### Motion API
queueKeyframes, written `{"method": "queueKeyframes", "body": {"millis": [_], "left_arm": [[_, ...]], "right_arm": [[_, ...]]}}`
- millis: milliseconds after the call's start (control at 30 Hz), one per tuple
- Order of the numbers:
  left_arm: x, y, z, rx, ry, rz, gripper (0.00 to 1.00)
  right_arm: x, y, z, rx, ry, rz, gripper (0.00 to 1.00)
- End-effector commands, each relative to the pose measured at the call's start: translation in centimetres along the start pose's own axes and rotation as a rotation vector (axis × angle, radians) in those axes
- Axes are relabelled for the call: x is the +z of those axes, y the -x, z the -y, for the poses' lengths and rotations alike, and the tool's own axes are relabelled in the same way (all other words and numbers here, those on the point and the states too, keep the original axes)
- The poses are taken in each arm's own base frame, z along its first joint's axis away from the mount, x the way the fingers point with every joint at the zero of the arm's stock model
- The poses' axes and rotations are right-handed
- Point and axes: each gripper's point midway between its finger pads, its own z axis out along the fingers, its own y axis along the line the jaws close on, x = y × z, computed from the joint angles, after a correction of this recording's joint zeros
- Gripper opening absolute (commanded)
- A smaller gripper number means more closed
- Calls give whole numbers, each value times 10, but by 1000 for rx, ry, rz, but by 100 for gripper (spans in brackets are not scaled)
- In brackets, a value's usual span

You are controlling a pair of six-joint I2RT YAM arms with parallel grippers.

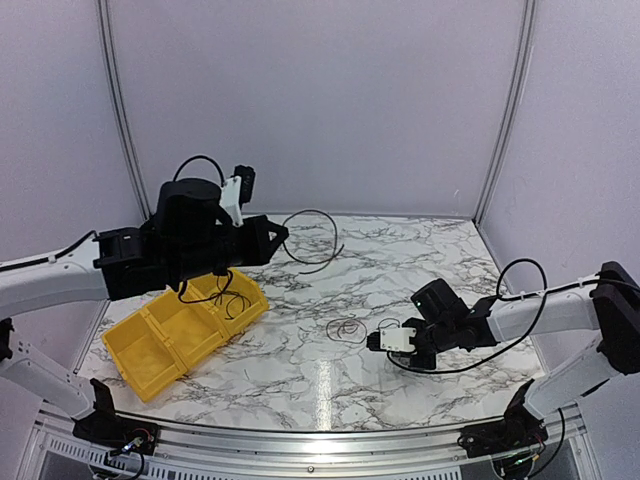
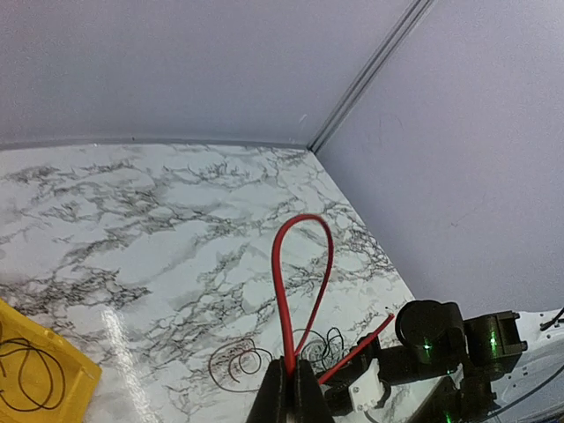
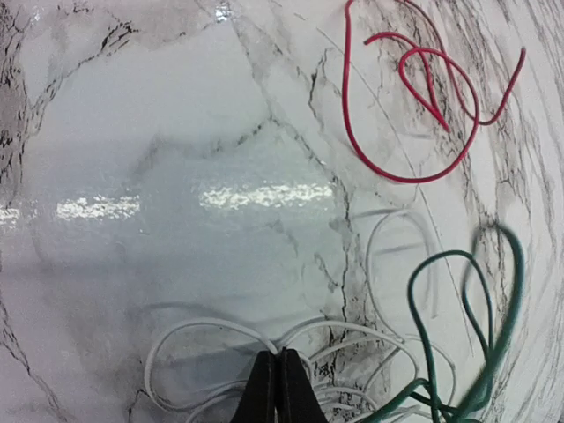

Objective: Untangle the cables

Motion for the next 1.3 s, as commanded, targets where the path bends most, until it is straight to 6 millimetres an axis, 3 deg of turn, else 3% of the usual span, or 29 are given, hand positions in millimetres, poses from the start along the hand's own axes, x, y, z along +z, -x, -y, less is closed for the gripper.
{"method": "queueKeyframes", "body": {"millis": [0, 133, 267, 400, 567, 767, 1000, 1267], "left_arm": [[-45, 29, -28, 85, 125, 100, 0], [-84, 54, -37, 89, 153, 197, 0], [-95, 52, -45, 102, 177, 184, 0], [-93, 34, -61, 110, 236, 132, 0], [-89, 2, -97, 126, 368, 57, 0], [-104, -22, -141, 91, 539, 19, 0], [-150, -43, -189, -16, 757, -6, 0], [-201, -89, -233, -149, 944, -93, 0]], "right_arm": [[5, -24, -12, 19, 34, -97, 0], [5, -26, -12, 23, 34, -104, 0], [5, -26, -10, 21, 26, -107, 9], [3, -27, -5, 26, 0, -112, 28], [-5, -25, 9, 40, -70, -100, 46], [-18, -18, 23, 62, -132, -54, 51], [-26, -17, 30, 67, -166, -37, 52], [-26, -17, 30, 59, -161, -36, 52]]}}
